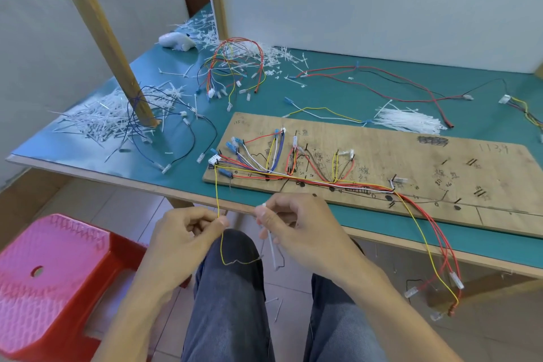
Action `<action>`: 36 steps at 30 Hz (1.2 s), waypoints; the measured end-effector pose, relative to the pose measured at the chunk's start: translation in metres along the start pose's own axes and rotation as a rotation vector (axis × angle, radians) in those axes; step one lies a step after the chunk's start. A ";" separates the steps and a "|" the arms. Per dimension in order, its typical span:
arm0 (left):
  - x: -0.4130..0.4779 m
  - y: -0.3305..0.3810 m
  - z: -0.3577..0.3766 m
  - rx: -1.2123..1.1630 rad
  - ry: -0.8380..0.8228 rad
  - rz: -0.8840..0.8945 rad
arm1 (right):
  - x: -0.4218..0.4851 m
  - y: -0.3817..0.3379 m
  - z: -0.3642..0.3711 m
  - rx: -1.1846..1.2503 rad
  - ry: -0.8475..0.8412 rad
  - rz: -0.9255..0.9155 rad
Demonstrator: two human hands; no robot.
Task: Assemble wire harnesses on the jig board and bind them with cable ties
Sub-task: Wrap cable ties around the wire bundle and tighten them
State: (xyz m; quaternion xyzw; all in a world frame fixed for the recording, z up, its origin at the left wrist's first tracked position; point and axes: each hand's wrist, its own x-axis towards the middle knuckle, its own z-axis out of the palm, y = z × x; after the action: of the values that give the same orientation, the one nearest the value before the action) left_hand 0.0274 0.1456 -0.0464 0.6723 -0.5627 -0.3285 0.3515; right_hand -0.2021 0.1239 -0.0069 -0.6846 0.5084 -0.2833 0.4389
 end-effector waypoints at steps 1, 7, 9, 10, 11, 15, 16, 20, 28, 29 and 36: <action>0.001 0.005 -0.004 -0.167 -0.016 -0.050 | -0.002 -0.001 0.002 -0.027 0.053 -0.025; 0.014 0.045 -0.017 -0.867 -0.211 -0.229 | -0.014 -0.015 0.017 0.139 0.098 -0.099; 0.018 0.053 -0.015 -0.965 -0.231 -0.266 | -0.019 -0.021 0.019 0.267 -0.091 -0.027; 0.019 0.056 -0.013 -0.998 -0.231 -0.279 | -0.021 -0.024 0.019 0.398 -0.180 -0.001; 0.020 0.058 -0.011 -1.013 -0.226 -0.275 | -0.023 -0.027 0.018 0.561 -0.248 0.018; 0.022 0.062 0.002 -0.858 -0.115 -0.207 | -0.027 -0.026 -0.001 0.899 -0.247 0.110; 0.020 0.062 0.007 -0.718 -0.034 -0.157 | -0.026 -0.022 -0.011 0.827 -0.192 0.110; 0.005 0.054 0.027 0.228 0.414 0.347 | -0.016 -0.005 -0.061 0.395 0.040 0.116; -0.011 0.039 0.071 0.643 0.136 0.470 | 0.007 0.017 -0.075 0.009 0.190 0.088; -0.012 0.037 0.073 0.654 0.136 0.457 | 0.009 0.019 -0.075 -0.016 0.220 0.067; -0.007 0.032 0.087 0.755 0.124 0.403 | 0.010 0.032 -0.064 -0.234 0.490 -0.090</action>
State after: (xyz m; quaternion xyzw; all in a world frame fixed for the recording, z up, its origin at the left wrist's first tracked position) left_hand -0.0633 0.1397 -0.0655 0.6489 -0.7412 0.0165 0.1713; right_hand -0.2662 0.0912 -0.0065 -0.6636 0.5977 -0.3990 0.2077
